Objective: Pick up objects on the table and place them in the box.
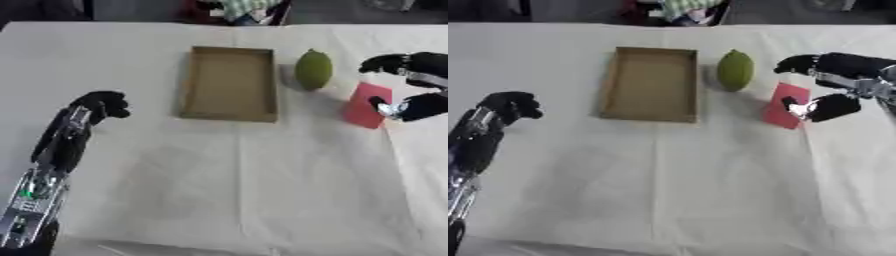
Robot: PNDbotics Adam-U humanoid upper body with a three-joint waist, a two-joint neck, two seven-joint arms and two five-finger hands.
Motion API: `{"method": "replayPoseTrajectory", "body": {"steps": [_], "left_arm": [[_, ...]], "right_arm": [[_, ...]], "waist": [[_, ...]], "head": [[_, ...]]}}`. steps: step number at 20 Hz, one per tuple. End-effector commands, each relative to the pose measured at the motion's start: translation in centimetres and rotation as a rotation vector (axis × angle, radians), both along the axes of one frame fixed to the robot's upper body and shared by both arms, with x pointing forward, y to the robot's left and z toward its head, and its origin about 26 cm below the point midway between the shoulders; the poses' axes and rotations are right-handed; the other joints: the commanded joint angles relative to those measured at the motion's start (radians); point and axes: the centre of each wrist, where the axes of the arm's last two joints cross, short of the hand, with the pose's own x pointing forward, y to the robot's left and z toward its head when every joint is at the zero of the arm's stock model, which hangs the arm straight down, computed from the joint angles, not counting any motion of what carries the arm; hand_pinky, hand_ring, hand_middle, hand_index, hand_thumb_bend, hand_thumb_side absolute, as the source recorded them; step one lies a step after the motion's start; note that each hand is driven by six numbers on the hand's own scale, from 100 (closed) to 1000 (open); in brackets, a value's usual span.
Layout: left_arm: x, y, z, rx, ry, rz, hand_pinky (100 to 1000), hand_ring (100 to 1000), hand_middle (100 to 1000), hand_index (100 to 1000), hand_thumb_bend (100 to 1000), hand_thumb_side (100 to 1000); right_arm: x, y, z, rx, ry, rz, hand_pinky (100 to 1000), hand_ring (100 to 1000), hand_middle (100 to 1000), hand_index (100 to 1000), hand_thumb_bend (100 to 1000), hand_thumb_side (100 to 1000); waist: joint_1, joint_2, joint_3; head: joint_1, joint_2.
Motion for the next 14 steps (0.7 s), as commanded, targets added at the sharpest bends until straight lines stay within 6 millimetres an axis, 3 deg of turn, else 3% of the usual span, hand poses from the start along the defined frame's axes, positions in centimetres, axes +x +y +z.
{"method": "replayPoseTrajectory", "body": {"steps": [1, 14], "left_arm": [[0.1, 0.4, 0.9, 0.022, -0.024, -0.005, 707, 624, 610, 754, 100, 1000], [0.1, 0.3, 0.8, 0.024, -0.022, -0.006, 708, 624, 611, 754, 100, 1000]], "right_arm": [[0.1, -0.5, 1.0, -0.016, -0.022, -0.012, 844, 917, 983, 1000, 100, 717], [0.3, -0.6, -0.1, -0.011, 0.013, -0.021, 842, 914, 976, 1000, 100, 811]], "waist": [[0.000, -0.015, 0.002], [0.001, -0.013, 0.004]], "head": [[0.001, 0.005], [0.000, 0.005]]}}
